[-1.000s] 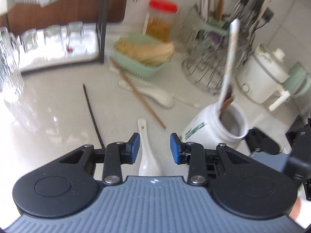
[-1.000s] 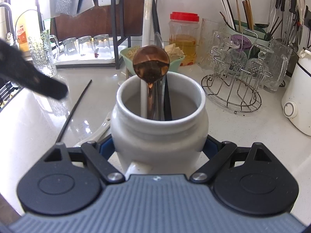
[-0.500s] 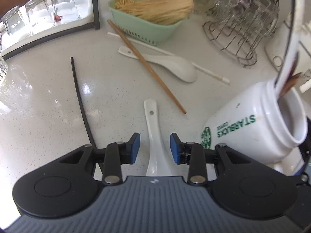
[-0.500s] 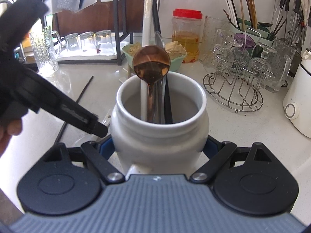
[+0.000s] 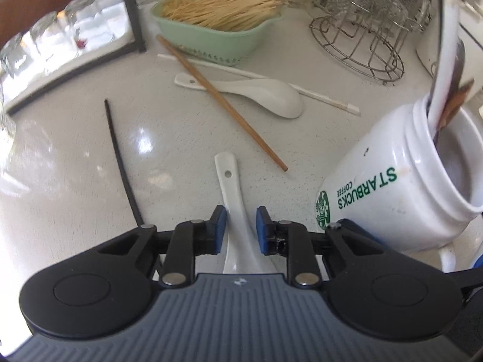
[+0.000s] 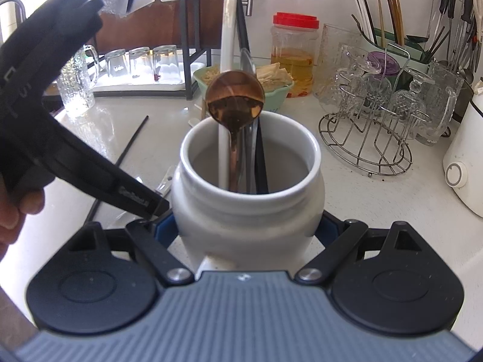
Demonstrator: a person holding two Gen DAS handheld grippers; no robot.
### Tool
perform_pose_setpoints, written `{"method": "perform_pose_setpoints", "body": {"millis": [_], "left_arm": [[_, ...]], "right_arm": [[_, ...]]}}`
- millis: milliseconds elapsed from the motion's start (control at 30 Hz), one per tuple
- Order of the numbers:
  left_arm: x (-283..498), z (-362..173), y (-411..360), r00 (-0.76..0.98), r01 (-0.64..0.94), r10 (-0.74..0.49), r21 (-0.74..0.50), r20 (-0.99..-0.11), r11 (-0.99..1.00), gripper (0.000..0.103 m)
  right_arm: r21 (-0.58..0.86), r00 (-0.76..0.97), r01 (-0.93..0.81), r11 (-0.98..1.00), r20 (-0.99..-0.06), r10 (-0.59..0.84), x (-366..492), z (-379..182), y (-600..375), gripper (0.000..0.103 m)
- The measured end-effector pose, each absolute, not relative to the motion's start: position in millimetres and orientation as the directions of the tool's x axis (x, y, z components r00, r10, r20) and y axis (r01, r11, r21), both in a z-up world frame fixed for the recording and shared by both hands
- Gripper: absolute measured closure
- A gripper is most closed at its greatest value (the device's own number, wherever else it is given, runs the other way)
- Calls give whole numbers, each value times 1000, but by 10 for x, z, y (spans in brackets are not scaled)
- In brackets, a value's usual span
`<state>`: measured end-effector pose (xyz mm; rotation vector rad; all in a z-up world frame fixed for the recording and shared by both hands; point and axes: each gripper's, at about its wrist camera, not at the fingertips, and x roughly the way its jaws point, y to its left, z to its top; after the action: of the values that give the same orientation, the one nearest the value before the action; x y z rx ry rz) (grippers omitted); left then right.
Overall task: Organize utensils
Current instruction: 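Grasp the white ceramic spoon handle with the left tool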
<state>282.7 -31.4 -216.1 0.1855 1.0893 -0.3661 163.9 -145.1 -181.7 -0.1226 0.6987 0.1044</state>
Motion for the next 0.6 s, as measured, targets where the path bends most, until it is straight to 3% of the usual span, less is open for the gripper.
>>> {"method": "perform_pose_setpoints", "body": {"millis": [200,600], "left_arm": [[2733,-2178,-409,457,439,-188,36,-869,898,85],[2682,-1977,-159,498,388,-236,-29,-834,921,86]], "right_arm": [[-80,765,-144,986,-641,60,1633,-1829,-1459,11],[-92,769,-135,987,-638,46,1639,-1848,-1431,11]]}}
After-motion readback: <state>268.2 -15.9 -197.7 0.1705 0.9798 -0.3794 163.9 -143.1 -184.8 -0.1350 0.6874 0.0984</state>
